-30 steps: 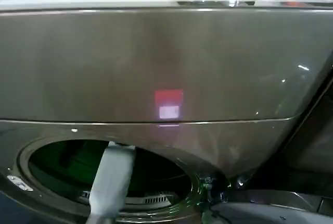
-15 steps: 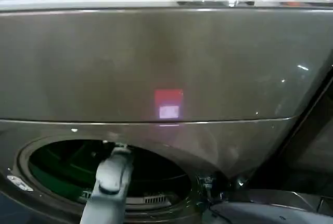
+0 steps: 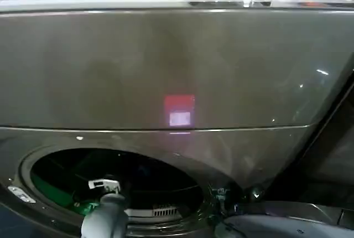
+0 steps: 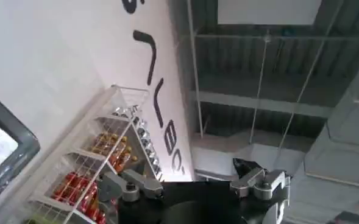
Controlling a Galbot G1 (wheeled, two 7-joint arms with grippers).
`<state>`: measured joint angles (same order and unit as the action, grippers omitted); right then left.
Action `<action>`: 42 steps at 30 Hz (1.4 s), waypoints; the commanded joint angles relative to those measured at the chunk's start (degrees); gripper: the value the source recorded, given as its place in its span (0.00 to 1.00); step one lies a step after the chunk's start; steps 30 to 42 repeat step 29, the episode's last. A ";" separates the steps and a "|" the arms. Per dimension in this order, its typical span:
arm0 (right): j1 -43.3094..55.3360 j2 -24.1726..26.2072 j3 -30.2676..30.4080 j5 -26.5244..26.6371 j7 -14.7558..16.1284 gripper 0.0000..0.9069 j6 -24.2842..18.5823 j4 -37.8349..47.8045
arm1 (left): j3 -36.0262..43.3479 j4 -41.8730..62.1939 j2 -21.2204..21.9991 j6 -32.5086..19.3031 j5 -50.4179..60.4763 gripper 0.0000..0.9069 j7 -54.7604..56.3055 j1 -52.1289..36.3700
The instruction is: Grasp the clothes from the dryer.
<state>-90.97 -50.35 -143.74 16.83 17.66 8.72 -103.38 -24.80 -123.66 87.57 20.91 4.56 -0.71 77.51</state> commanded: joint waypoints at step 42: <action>0.51 0.19 0.02 -0.12 -0.31 1.00 1.64 -1.12 | 0.67 -2.04 0.60 0.00 0.32 0.00 0.41 3.07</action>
